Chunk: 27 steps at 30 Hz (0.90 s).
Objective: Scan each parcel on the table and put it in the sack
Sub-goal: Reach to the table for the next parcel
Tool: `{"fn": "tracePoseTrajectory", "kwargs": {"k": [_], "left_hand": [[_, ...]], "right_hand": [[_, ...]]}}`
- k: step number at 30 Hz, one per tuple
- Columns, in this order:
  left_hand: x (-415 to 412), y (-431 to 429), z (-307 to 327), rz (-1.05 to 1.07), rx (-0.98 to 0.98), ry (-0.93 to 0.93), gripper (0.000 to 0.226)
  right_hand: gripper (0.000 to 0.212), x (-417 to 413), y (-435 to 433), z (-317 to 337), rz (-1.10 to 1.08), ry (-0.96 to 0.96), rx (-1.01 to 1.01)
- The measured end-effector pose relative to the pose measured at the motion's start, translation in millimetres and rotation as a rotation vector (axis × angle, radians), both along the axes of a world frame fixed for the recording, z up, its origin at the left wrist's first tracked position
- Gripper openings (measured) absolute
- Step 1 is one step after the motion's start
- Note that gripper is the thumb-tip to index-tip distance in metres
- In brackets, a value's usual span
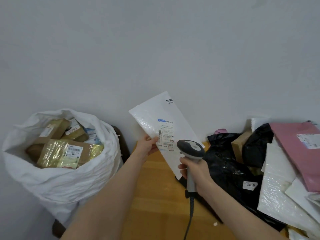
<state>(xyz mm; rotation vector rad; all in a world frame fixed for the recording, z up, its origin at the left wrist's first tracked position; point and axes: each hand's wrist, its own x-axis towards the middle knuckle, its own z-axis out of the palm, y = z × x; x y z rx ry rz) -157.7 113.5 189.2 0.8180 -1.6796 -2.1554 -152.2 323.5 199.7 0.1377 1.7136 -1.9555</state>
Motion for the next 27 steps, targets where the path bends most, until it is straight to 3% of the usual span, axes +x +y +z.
{"fn": "tracePoseTrajectory", "kwargs": {"k": [6,16,20,23,27], "left_hand": [[44.9,-60.5,51.1,0.175,-0.175,0.016,0.004],[156.2,-230.0,115.5,0.422,-0.348,-0.048,0.012],[203.7,-324.1,145.3,0.552,-0.355,0.02,0.01],[233.4,-391.2,152.0,0.51,-0.376,-0.149,0.016],[246.5,-445.5,130.8,0.368,-0.338,-0.507,0.028]], "right_hand": [[0.009,-12.8,-62.8,26.0,0.107,0.071,-0.04],[0.008,18.5,-223.5,57.5,0.238,0.124,-0.082],[0.014,32.0,-300.0,60.9,0.212,0.118,-0.048],[0.008,39.7,-347.6,59.2,0.209,0.11,-0.036],[0.007,43.0,-382.1,49.5,0.18,0.083,0.014]]}}
